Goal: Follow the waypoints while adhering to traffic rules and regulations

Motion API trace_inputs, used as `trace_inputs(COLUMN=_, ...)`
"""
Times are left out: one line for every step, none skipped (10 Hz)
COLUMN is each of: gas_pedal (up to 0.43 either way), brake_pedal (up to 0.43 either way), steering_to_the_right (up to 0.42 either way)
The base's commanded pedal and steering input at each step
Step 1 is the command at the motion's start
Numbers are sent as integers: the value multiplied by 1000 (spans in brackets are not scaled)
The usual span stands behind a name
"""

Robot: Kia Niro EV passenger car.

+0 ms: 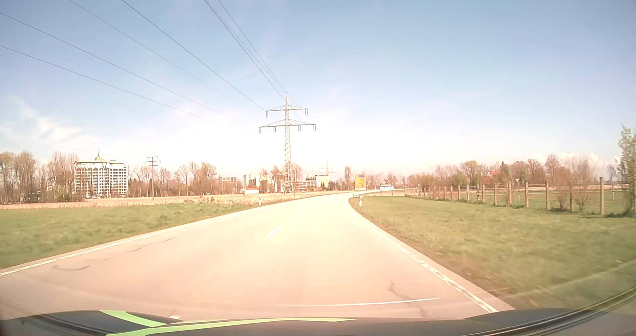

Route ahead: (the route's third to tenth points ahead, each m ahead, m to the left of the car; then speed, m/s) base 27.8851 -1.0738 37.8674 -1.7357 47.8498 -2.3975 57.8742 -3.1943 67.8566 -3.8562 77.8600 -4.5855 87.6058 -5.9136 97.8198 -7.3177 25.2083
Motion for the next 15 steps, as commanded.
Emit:
trace_inputs(gas_pedal=0, brake_pedal=0, steering_to_the_right=8)
trace_inputs(gas_pedal=0, brake_pedal=0, steering_to_the_right=8)
trace_inputs(gas_pedal=0, brake_pedal=0, steering_to_the_right=8)
trace_inputs(gas_pedal=0, brake_pedal=0, steering_to_the_right=9)
trace_inputs(gas_pedal=0, brake_pedal=0, steering_to_the_right=9)
trace_inputs(gas_pedal=0, brake_pedal=0, steering_to_the_right=9)
trace_inputs(gas_pedal=0, brake_pedal=0, steering_to_the_right=10)
trace_inputs(gas_pedal=0, brake_pedal=0, steering_to_the_right=11)
trace_inputs(gas_pedal=0, brake_pedal=0, steering_to_the_right=11)
trace_inputs(gas_pedal=0, brake_pedal=0, steering_to_the_right=11)
trace_inputs(gas_pedal=0, brake_pedal=0, steering_to_the_right=12)
trace_inputs(gas_pedal=0, brake_pedal=0, steering_to_the_right=11)
trace_inputs(gas_pedal=0, brake_pedal=0, steering_to_the_right=11)
trace_inputs(gas_pedal=0, brake_pedal=0, steering_to_the_right=12)
trace_inputs(gas_pedal=0, brake_pedal=0, steering_to_the_right=12)
